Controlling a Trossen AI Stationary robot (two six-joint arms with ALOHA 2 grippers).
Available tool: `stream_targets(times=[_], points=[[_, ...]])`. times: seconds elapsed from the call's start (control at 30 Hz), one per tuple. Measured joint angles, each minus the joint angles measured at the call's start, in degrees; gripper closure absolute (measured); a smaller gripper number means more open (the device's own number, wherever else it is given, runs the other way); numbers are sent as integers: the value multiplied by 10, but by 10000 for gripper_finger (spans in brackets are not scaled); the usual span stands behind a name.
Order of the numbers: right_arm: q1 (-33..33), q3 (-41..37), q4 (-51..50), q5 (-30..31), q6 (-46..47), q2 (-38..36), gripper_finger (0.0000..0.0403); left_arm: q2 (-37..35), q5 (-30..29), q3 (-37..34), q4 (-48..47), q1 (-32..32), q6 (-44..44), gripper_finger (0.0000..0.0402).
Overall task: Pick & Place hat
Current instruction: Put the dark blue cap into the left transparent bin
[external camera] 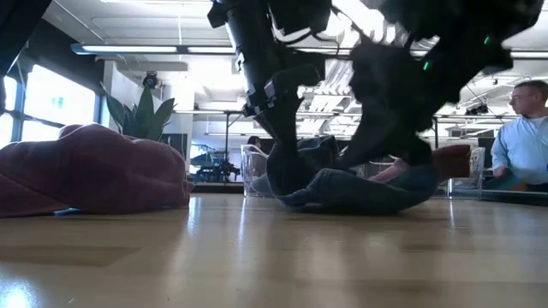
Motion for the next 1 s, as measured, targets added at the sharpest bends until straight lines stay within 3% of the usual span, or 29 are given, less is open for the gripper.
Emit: stream_targets(times=[0.23, 0.37, 0.53, 0.67, 0.8, 1.0], points=[[-19, 1, -59, 20, 99, 48, 403, -10, 1, 0, -40, -1, -17, 399], [0, 2, -180, 45, 176, 16, 403, -16, -42, 0, -48, -6, -25, 399], [15, -1, -270, 33, 178, -52, 403, -15, -36, 0, -34, -12, -25, 399], [13, -1, -251, 13, 145, -96, 403, -15, -11, 0, -5, -12, -12, 399], [0, -1, -166, -31, 74, -103, 403, -15, -11, 0, 6, -12, -11, 399], [-27, 0, -15, -79, -15, -26, 403, -15, -20, 0, 7, -12, -11, 399]])
